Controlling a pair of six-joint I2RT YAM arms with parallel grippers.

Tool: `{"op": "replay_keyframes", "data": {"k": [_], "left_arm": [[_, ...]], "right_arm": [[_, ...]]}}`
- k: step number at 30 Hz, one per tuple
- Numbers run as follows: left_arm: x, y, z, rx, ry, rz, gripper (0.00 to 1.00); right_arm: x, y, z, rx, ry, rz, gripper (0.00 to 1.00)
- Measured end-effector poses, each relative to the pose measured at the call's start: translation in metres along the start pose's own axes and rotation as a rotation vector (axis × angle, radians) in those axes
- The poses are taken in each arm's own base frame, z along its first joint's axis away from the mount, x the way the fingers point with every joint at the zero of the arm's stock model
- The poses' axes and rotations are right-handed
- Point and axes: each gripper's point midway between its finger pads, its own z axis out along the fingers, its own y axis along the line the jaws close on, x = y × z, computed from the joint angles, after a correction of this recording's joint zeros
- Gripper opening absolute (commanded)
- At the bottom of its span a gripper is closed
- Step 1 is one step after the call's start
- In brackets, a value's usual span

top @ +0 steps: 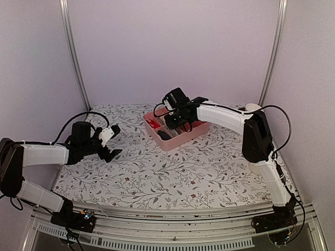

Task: Roll the underwear
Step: Adjust the underwear in the storage box.

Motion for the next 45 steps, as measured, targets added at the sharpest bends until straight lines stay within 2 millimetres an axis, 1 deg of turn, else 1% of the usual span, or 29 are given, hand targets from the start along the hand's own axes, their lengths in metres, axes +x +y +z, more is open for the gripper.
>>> {"op": "replay_keyframes", "data": {"k": [3, 6, 8, 14, 21, 24, 26, 31, 32, 34, 35, 37, 39, 42, 45], "left_arm": [[0.000, 0.000, 0.000, 0.001, 0.001, -0.001, 0.99], [0.001, 0.000, 0.001, 0.003, 0.002, -0.001, 0.98], [0.001, -0.001, 0.001, 0.005, 0.003, -0.002, 0.99], [0.002, -0.001, 0.002, 0.007, 0.007, -0.003, 0.99], [0.002, -0.001, 0.002, 0.007, 0.007, -0.003, 0.98], [0.002, -0.001, 0.002, 0.007, 0.007, -0.003, 0.98], [0.002, -0.001, 0.002, 0.007, 0.007, -0.003, 0.98], [0.002, -0.001, 0.002, 0.007, 0.007, -0.004, 0.98], [0.002, -0.001, 0.002, 0.007, 0.007, -0.004, 0.98], [0.002, -0.001, 0.002, 0.007, 0.007, -0.004, 0.99], [0.002, -0.001, 0.002, 0.007, 0.007, -0.004, 0.98], [0.002, -0.001, 0.002, 0.007, 0.007, -0.004, 0.99], [0.002, -0.001, 0.002, 0.007, 0.007, -0.004, 0.98], [0.002, -0.001, 0.002, 0.007, 0.007, -0.004, 0.98], [0.002, -0.001, 0.002, 0.007, 0.007, -0.004, 0.98]], "right_arm": [[0.012, 0.000, 0.017, 0.002, 0.024, -0.002, 0.20], [0.031, 0.001, 0.038, -0.002, 0.067, -0.007, 0.20], [0.040, 0.001, 0.048, -0.003, 0.082, -0.009, 0.20], [0.038, -0.001, 0.051, -0.011, 0.079, -0.002, 0.21], [0.035, 0.002, 0.048, -0.031, 0.075, -0.006, 0.25], [0.026, 0.005, 0.035, -0.047, 0.057, -0.016, 0.27], [0.012, 0.006, 0.016, -0.057, 0.030, -0.022, 0.28], [-0.044, 0.007, -0.056, -0.082, -0.115, -0.010, 0.28], [-0.054, 0.006, -0.068, -0.083, -0.142, -0.005, 0.27], [-0.065, 0.005, -0.084, -0.084, -0.177, -0.002, 0.26], [-0.066, 0.005, -0.086, -0.084, -0.180, -0.002, 0.26], [-0.062, 0.005, -0.082, -0.083, -0.167, -0.005, 0.25], [-0.049, 0.006, -0.071, -0.079, -0.127, -0.013, 0.24], [-0.023, 0.009, -0.045, -0.069, -0.048, -0.030, 0.23], [0.009, 0.011, -0.017, -0.059, 0.040, -0.047, 0.23]]}}
